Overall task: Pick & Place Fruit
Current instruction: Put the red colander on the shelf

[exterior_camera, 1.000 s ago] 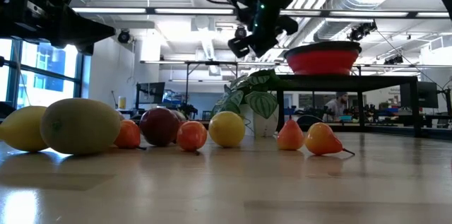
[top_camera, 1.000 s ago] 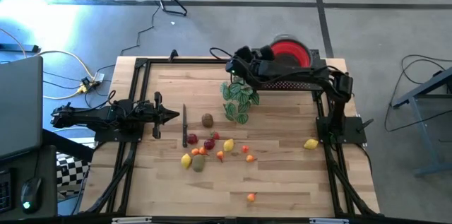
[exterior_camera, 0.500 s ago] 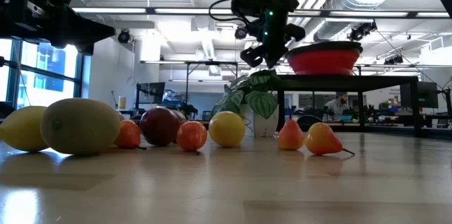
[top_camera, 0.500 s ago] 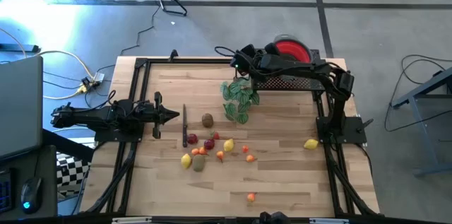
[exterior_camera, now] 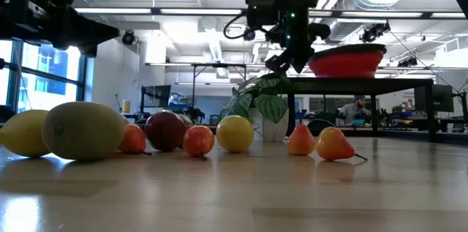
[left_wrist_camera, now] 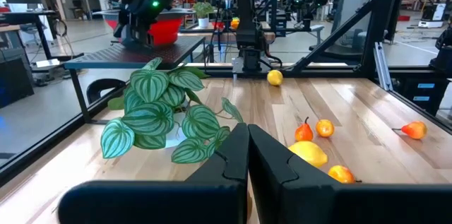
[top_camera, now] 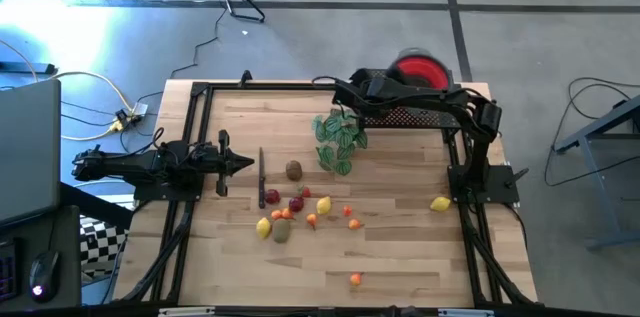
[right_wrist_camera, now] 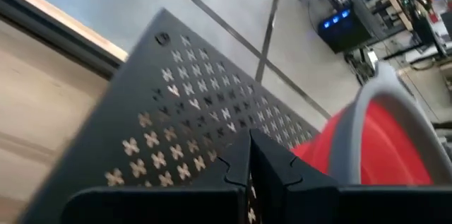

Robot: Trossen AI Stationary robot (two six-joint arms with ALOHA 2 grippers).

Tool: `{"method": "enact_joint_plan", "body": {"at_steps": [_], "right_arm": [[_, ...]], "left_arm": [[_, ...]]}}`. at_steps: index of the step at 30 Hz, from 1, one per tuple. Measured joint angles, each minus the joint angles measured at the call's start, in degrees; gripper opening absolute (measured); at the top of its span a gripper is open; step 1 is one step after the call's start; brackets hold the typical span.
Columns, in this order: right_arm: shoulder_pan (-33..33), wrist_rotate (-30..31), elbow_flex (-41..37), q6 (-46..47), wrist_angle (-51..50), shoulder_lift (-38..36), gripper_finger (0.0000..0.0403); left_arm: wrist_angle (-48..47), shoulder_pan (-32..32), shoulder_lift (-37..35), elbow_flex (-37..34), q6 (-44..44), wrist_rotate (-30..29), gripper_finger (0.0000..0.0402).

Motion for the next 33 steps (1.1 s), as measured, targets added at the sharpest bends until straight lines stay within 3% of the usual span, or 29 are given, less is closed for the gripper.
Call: {"method": "enact_joint_plan", "body": {"at_steps": [33], "right_arm": [[0.85, -2.10, -0.04, 18.16, -23.56, 0.00, 0.0003]], "left_arm": [[-0.02, 0.00, -0.01, -0.02, -0.03, 0.00, 0.0000]]}}
